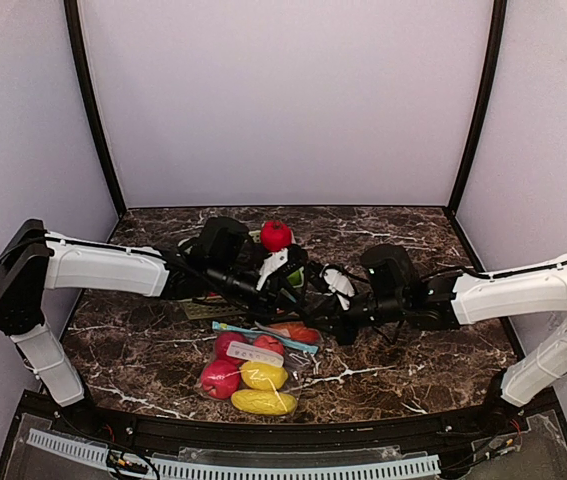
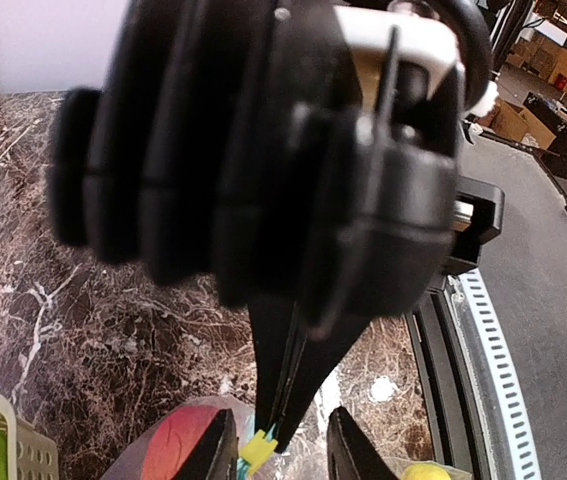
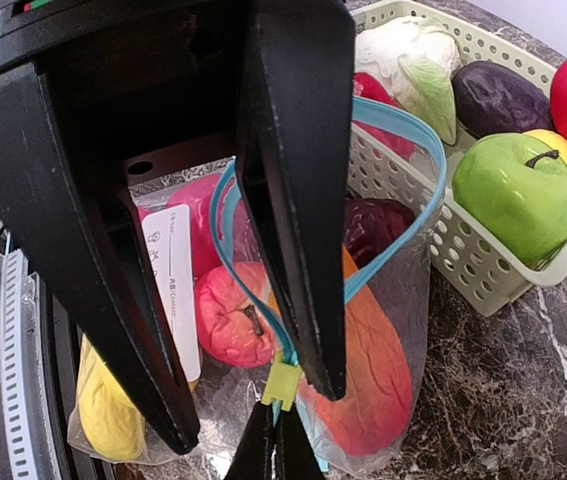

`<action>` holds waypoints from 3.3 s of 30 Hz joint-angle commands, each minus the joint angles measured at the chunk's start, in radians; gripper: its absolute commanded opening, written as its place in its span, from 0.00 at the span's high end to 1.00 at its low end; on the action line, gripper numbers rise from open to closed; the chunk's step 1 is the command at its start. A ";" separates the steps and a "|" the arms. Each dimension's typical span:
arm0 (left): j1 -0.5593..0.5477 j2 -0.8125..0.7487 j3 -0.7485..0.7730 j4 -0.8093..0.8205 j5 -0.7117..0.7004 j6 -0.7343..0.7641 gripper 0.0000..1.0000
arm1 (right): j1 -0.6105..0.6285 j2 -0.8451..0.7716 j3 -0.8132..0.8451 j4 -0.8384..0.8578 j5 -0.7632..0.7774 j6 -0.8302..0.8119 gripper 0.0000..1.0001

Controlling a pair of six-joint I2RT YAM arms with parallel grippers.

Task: Place the food in the zip-top bag and seal the zipper
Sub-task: Zip the zipper of the food storage bag.

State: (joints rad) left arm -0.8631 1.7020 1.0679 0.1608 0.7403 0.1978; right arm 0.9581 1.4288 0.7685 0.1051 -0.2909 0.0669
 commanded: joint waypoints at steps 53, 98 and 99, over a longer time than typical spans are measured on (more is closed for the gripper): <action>-0.020 -0.028 0.089 -0.310 -0.255 0.111 0.96 | -0.060 -0.120 -0.067 0.000 0.087 0.047 1.00; 0.053 -0.122 0.059 -0.396 -0.324 0.102 0.91 | -0.076 -0.249 -0.058 -0.170 0.155 -0.001 1.00; 0.054 -0.128 0.052 -0.395 -0.329 0.101 0.91 | -0.075 -0.249 -0.058 -0.172 0.167 0.001 1.00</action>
State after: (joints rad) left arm -0.8833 1.6402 1.1770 -0.0704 0.5289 0.3092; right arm 0.9195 1.2297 0.7158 0.0555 -0.2245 0.0753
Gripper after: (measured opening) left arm 0.088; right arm 0.005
